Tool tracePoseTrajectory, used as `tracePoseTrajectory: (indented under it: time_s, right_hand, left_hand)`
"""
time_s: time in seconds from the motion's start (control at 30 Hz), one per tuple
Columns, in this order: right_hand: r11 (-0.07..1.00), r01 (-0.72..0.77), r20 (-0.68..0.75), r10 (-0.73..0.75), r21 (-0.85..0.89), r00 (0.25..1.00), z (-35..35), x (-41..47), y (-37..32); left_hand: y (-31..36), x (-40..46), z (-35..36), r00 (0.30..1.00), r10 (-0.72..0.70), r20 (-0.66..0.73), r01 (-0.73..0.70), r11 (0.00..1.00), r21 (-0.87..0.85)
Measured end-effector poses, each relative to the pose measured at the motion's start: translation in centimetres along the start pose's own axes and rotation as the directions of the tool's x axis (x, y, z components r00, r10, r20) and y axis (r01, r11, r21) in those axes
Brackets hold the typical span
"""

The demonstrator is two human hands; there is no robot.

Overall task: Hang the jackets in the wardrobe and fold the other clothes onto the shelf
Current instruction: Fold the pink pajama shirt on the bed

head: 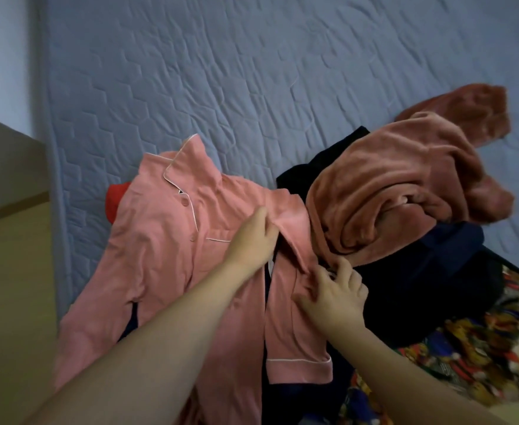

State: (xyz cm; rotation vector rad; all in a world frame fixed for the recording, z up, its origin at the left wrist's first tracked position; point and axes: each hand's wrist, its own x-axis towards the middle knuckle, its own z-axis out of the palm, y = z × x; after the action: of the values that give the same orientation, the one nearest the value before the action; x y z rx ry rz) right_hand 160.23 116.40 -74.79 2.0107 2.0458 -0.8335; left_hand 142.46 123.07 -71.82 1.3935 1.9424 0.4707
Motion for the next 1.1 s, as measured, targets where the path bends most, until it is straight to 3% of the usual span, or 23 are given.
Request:
tracePoseTrajectory:
  time_s: [0.07,0.13,0.2,0.27,0.37,0.43,0.5,0.57,0.63,0.67,0.7,0.77,0.8,0.87,0.97,1.1]
  right_hand:
    - [0.996,0.075,0.042,-0.073,-0.046,0.996,0.2,-0.1,-1.1]
    - [0.994,0.088,0.173,-0.075,-0.071,0.982,0.3,-0.7,-2.1]
    - [0.996,0.074,0.343,-0.088,0.055,0.935,-0.5,-0.9,-2.4]
    - [0.960,0.060,0.354,-0.158,0.273,0.922,-3.2,-0.2,-2.2]
    - [0.917,0.126,0.064,-0.162,0.378,0.985,-11.0,3.1,-1.2]
    - [0.946,0.211,-0.161,-0.174,0.248,0.971,-17.5,5.4,-0.4]
    - [0.937,0.341,-0.382,-0.342,-0.074,0.858,-23.7,7.6,0.6]
    - [0.819,0.381,-0.432,-0.556,-0.428,0.710,-28.2,9.0,1.4]
    - [0.690,0.346,-0.350,-0.658,-0.636,0.667,-29.8,10.1,2.5]
    - [0.631,0.289,-0.293,-0.654,-0.720,0.698,-29.5,10.3,3.1]
    - [0.577,0.212,-0.222,-0.588,-0.788,0.778,-28.5,10.3,3.6]
    - [0.516,0.063,-0.071,-0.237,-0.854,0.969,-25.5,9.2,3.7]
    - [0.532,0.037,0.000,-0.070,-0.846,0.998,-23.4,8.4,3.2]
    - [0.648,0.063,0.118,0.041,-0.759,0.992,-18.6,6.6,1.2]
    - [0.803,0.141,0.138,-0.074,-0.579,0.988,-11.8,3.4,-4.4]
    - [0.821,0.367,0.248,-0.283,-0.437,0.927,-4.1,-0.1,-14.9]
  left_hand:
    - [0.1,-0.9,-2.0,0.997,-0.045,-0.066,0.035,0.989,-0.145]
    - [0.1,-1.4,-3.7,0.979,-0.130,-0.155,0.097,0.974,-0.203]
    - [-0.3,-1.6,-4.9,0.956,-0.196,-0.219,0.145,0.962,-0.230]
    - [-0.6,-1.9,-5.7,0.936,-0.231,-0.267,0.171,0.958,-0.229]
    - [-0.7,-2.5,-6.3,0.911,-0.273,-0.311,0.206,0.951,-0.230]
    - [-0.3,-3.4,-5.8,0.919,-0.269,-0.289,0.224,0.958,-0.182]
    - [0.9,-4.2,-4.1,0.968,-0.174,-0.180,0.157,0.982,-0.109]
    - [2.7,-4.7,-1.9,0.999,-0.036,0.026,0.037,0.998,-0.048]
    - [4.3,-4.8,0.0,0.969,0.033,0.246,-0.024,0.999,-0.039]
    - [4.6,-4.8,0.5,0.943,0.029,0.332,-0.018,0.999,-0.038]
    - [4.3,-4.7,0.8,0.923,0.009,0.386,0.001,1.000,-0.027]
    - [2.6,-5.1,0.3,0.916,-0.061,0.395,0.065,0.998,0.004]
    - [1.1,-5.4,-0.3,0.925,-0.100,0.366,0.103,0.995,0.010]
    - [-3.0,-6.7,-2.4,0.941,-0.209,0.268,0.206,0.978,0.041]
    - [-11.1,-9.2,-6.8,0.896,-0.439,0.069,0.437,0.898,0.045]
    - [-21.6,-14.0,-12.9,0.685,-0.716,-0.139,0.728,0.681,0.081]
